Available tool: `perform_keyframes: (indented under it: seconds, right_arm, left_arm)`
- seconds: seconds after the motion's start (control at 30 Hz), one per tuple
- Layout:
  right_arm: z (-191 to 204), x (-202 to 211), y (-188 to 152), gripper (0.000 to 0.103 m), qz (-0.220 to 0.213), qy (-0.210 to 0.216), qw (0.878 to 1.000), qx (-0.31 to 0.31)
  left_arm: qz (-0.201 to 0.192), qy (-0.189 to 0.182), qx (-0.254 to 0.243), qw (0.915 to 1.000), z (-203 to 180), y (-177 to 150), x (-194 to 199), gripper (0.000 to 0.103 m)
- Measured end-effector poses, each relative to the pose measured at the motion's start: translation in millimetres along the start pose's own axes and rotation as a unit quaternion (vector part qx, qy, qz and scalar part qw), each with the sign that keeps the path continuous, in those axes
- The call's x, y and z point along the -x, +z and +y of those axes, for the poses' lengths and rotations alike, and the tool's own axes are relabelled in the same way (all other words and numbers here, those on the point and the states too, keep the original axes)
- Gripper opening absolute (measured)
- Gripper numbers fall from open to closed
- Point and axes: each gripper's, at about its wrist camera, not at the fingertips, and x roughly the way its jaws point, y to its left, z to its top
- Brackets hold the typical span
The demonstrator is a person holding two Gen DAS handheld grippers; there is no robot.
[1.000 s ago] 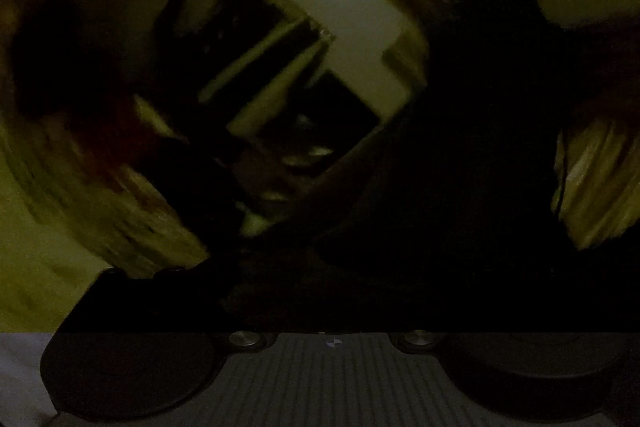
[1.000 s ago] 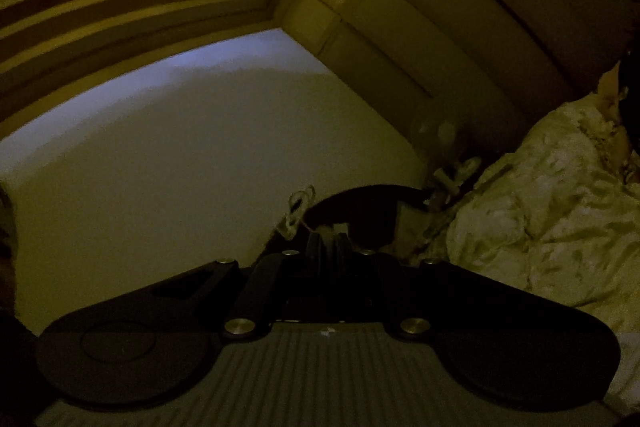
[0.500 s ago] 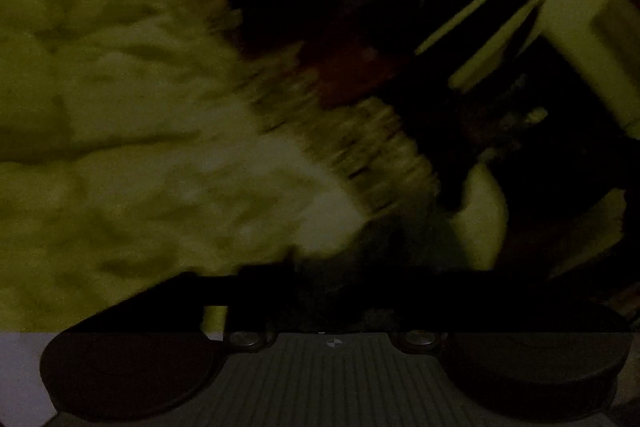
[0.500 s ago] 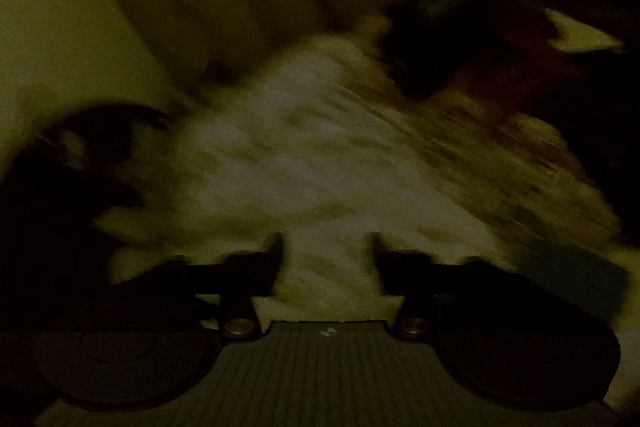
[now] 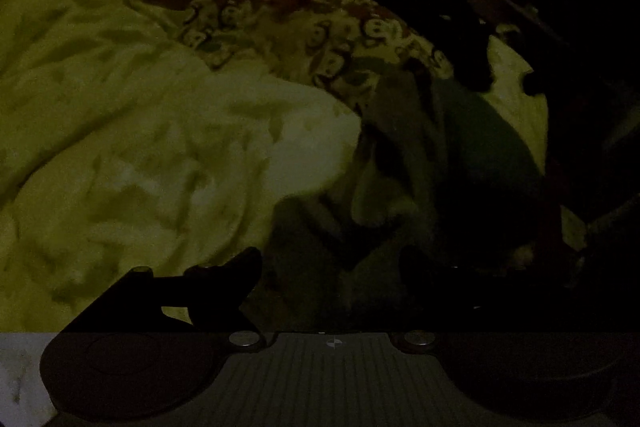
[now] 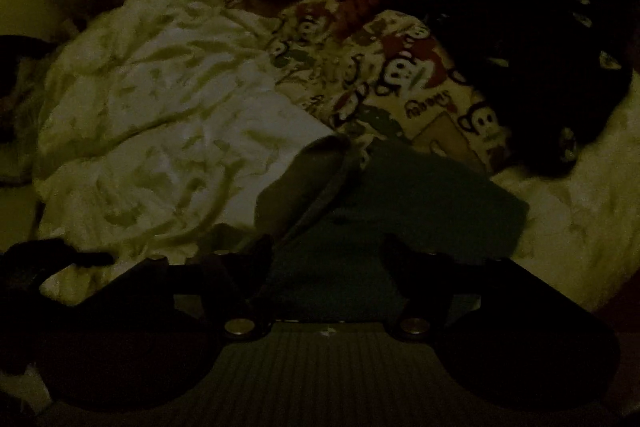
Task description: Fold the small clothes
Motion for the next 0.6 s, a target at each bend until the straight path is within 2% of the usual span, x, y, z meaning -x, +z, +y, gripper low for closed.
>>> perform_keyframes:
  seconds: [0.07,0.13,0.2,0.23,0.27,0.37,0.43,0.5,0.53,0.6]
  right_arm:
    - [-3,14,2,0.067,-0.004,0.048,0.999,0.019]
    - [-14,28,3,0.067,-0.004,0.087,0.995,0.046]
    - [-31,39,6,0.069,0.002,0.102,0.993,0.067]
    - [-37,42,8,0.072,0.006,0.09,0.992,0.083]
    - [-41,41,10,0.077,0.01,0.074,0.992,0.102]
    - [-51,26,21,0.077,0.015,0.073,0.991,0.111]
    - [-45,9,30,0.077,0.014,0.082,0.988,0.127]
    - [-33,-16,40,0.077,0.014,0.084,0.985,0.151]
    - [-26,-31,46,0.076,0.018,0.08,0.983,0.165]
    - [-12,-58,58,0.075,0.027,0.073,0.978,0.195]
  left_arm:
    - [0.001,-0.019,0.02,0.9996,7,10,-3,0.103]
    - [-0.01,-0.064,0.029,0.9975,14,14,3,0.103]
    - [-0.005,-0.092,0.015,0.9956,10,17,2,0.103]
    - [0.009,-0.094,-0.001,0.9955,3,18,-2,0.103]
    - [0.026,-0.095,-0.02,0.995,-6,18,-8,0.103]
    - [0.083,-0.091,-0.076,0.9895,-40,12,-36,0.103]
    - [0.1,-0.067,-0.1,0.9877,-56,4,-52,0.103]
    - [0.106,-0.039,-0.102,0.9883,-63,-3,-63,0.102]
    - [0.114,-0.033,-0.092,0.9886,-63,-5,-66,0.086]
    - [0.109,-0.036,-0.068,0.991,-58,-7,-61,0.084]
